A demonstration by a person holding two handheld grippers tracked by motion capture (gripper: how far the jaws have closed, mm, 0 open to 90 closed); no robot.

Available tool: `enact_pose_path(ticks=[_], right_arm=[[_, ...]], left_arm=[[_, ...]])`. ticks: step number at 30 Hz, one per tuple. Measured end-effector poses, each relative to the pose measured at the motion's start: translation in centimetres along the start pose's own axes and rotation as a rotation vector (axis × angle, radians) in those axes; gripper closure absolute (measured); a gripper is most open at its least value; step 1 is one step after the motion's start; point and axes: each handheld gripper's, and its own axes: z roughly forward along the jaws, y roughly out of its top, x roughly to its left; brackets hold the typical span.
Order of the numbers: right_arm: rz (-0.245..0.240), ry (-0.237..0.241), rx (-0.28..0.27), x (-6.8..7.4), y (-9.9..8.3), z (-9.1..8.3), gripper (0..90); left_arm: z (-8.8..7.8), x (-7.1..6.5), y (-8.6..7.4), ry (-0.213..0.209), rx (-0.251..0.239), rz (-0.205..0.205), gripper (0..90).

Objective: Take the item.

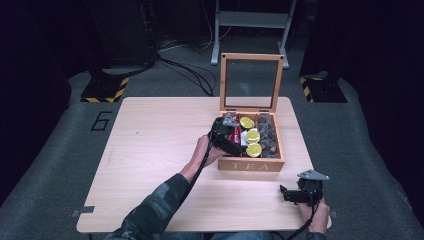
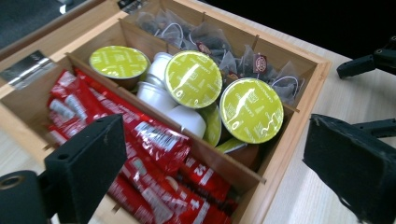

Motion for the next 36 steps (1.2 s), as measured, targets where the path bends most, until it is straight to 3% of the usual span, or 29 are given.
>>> enact_pose_path(ticks=[6,8,13,17,26,29,31,36], right_arm=[[-0.003,-0.002,-0.002,0.0,0.0,0.0,2.2],[0.002,-0.004,-0.003,0.1,0.0,0.0,2.3],[0.003,-0.005,-0.005,0.1,0.0,-0.1,2.5],[0.003,-0.003,-0.011,0.2,0.0,-0.1,2.9],[0.003,-0.006,-0.007,0.2,0.0,-0.1,3.0],[0.002,-0.006,-0.007,0.2,0.0,-0.1,3.0],[0.002,-0.008,-0.008,0.2,0.0,-0.1,3.1],[0.001,-0.008,-0.015,0.2,0.0,-0.1,3.2]], left_arm=[[1.6,-0.6,0.7,-0.012,0.017,0.008,14.3],[2.8,-1.0,1.0,-0.018,0.05,0.023,15.0],[4.2,-1.5,1.3,-0.014,0.078,0.035,16.4],[5.4,-1.8,1.4,-0.016,0.108,0.042,22.8],[6.5,-2.0,1.1,-0.027,0.158,0.055,34.7],[6.6,-2.0,1.0,-0.038,0.162,0.055,37.1],[6.6,-2.1,1.0,-0.034,0.16,0.064,44.3],[6.6,-2.1,1.0,-0.032,0.157,0.07,46.3]])
